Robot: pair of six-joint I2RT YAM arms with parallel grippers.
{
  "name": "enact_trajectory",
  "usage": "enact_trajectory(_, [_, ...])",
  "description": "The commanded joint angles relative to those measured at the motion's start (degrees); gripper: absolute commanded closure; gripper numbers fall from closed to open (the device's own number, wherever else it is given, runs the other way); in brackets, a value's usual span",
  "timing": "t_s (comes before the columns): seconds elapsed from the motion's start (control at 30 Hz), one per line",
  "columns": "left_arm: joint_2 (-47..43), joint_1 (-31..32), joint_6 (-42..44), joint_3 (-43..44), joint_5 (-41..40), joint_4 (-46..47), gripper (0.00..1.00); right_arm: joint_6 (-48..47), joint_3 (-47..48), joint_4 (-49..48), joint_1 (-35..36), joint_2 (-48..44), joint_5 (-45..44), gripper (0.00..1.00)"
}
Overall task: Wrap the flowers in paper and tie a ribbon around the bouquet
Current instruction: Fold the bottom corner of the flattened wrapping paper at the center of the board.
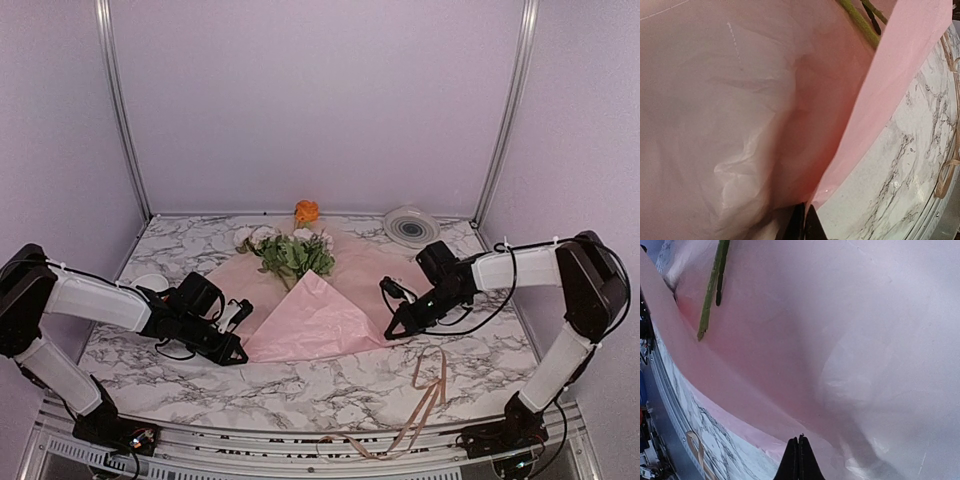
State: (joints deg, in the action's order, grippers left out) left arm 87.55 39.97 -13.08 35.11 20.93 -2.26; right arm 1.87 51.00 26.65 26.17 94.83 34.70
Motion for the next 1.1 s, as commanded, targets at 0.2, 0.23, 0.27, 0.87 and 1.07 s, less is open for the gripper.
enact_trajectory(0.2, [1.97, -2.82, -0.98, -1.45, -0.01, -2.46, 1.00, -0.02, 7.37, 2.05, -1.99, 5.52, -4.11, 1.00])
enact_trajectory(0.23, [2.12, -2.87, -0.90, -1.37, 0.11, -2.54, 1.00, -0.02, 8.04, 2.56, -2.31, 5.81, -4.51, 1.00])
enact_trajectory(0.27, [2.29, -2.87, -0.89, -1.32, 0.20, -2.49, 1.00, -0.02, 8.47, 2.83, -2.58, 6.09, -4.84, 1.00])
enact_trajectory(0.87, [3.32, -3.41, -0.72, -0.92, 1.06, -2.67, 1.00, -0.17, -2.69, -7.36, 3.46, -8.86, 4.65, 0.32])
enact_trajectory(1.07, [3.21, -3.40, -0.71, -0.92, 1.16, -2.75, 1.00, -0.20, -4.84, -10.17, 5.04, -7.29, 0.20, 0.29])
